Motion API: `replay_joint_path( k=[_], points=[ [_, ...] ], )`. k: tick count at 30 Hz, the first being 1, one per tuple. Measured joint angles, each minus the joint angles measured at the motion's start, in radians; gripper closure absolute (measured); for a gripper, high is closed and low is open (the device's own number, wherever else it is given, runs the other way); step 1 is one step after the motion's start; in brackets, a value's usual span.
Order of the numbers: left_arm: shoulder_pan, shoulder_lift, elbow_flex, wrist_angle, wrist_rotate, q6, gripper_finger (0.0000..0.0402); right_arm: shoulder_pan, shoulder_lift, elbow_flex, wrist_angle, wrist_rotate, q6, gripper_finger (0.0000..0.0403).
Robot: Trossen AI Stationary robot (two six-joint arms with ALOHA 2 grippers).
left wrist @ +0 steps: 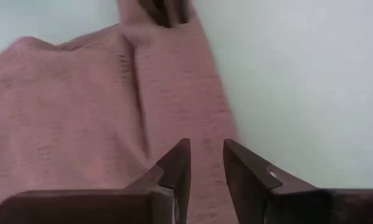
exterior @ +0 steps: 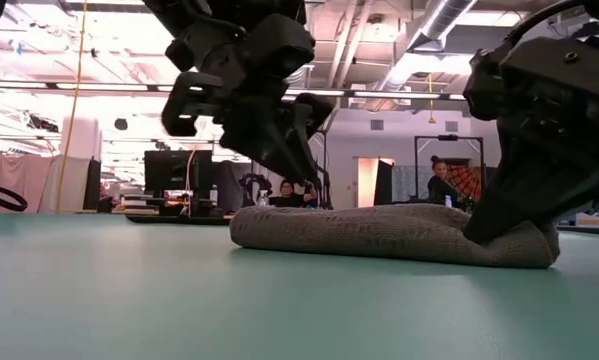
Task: Roll towel into tight, uniform cylinder
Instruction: Roll the gray towel
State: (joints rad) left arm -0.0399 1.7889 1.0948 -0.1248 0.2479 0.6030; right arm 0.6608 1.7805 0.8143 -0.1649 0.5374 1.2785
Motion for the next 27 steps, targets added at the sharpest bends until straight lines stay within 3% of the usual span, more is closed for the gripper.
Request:
replay_joint_path(
  k=[6,12,20,27],
  points=[
    [0.008,0.043,-0.037,0.109,0.016,-0.015,0.0302,0.001,-0.002,0.002,0.005,0.005,-0.003,0.0286],
    [0.010,0.117,-0.017,0.203,0.027,-0.020,0.0305,0.000,-0.002,0.040,-0.020,-0.013,-0.017,0.0244],
    [0.038,0.125,-0.016,0.169,0.017,-0.024,0.0306,0.013,-0.052,0.144,-0.155,-0.099,-0.227,0.0187],
    [0.058,0.125,-0.016,0.156,0.018,-0.041,0.0306,0.058,-0.061,0.203,-0.149,-0.068,-0.514,0.0183]
  ],
)
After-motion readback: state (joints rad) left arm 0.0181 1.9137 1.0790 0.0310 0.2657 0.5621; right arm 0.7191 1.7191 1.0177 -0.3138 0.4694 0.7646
